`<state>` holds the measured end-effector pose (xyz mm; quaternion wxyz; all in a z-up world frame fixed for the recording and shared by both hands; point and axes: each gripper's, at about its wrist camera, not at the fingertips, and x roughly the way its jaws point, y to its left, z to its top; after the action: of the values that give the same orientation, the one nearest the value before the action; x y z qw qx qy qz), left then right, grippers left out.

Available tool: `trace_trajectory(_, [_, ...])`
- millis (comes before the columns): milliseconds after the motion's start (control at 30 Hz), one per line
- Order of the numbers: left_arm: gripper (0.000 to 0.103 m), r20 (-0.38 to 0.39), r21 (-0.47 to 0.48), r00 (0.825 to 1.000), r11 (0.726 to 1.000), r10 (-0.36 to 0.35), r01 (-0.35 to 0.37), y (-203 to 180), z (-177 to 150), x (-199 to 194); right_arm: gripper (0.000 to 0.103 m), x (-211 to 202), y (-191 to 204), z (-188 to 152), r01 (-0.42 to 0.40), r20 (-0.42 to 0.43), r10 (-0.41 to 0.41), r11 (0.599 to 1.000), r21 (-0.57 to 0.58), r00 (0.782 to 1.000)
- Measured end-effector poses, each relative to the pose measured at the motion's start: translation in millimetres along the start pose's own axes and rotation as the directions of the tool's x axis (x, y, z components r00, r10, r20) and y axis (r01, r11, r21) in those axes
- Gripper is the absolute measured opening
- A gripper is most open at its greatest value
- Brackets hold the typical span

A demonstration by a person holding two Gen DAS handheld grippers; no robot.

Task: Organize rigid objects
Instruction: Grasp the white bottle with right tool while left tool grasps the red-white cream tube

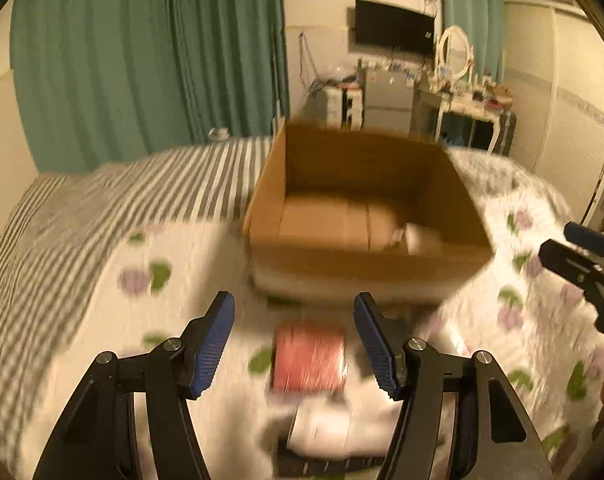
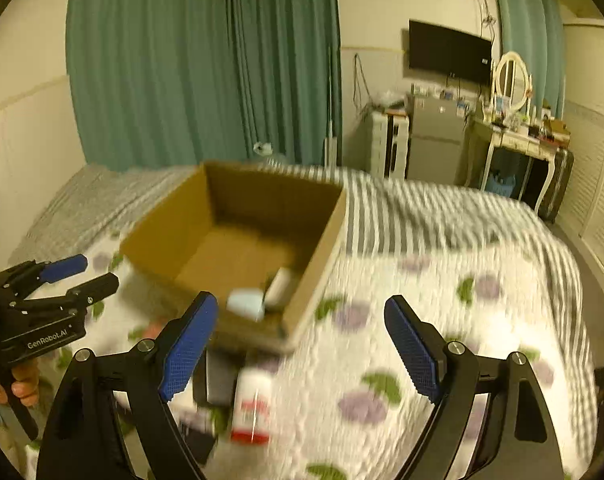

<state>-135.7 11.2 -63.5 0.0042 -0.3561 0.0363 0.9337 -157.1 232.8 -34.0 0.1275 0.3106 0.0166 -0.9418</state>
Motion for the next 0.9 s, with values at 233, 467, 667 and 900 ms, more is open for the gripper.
trace_trajectory(233, [0.065,-0.119,-0.047,0.986,0.991,0.119,-0.126,24,-56,2,0.086,16,44,-55,-0.175,-0.127,0.16,0.977,-0.119,0.979])
trace_trajectory(467, [0.065,-0.144,-0.062,0.979,0.986,0.144,-0.154,40,-69,2,0.085,52,115,-91,-0.359,-0.279,0.284,0.893,-0.269,0.917])
trace_trajectory(667, [0.065,-0.153,-0.078,0.98,0.987,0.13,-0.143,44,-68,3,0.063,78,139,-106,-0.41,-0.344,0.319,0.88,-0.238,0.883])
trace_trajectory(900, [0.065,-0.13,-0.06,0.983,0.988,0.132,-0.141,37,-62,-5,0.045,56,132,-100,-0.39,-0.287,0.322,0.893,-0.223,0.902])
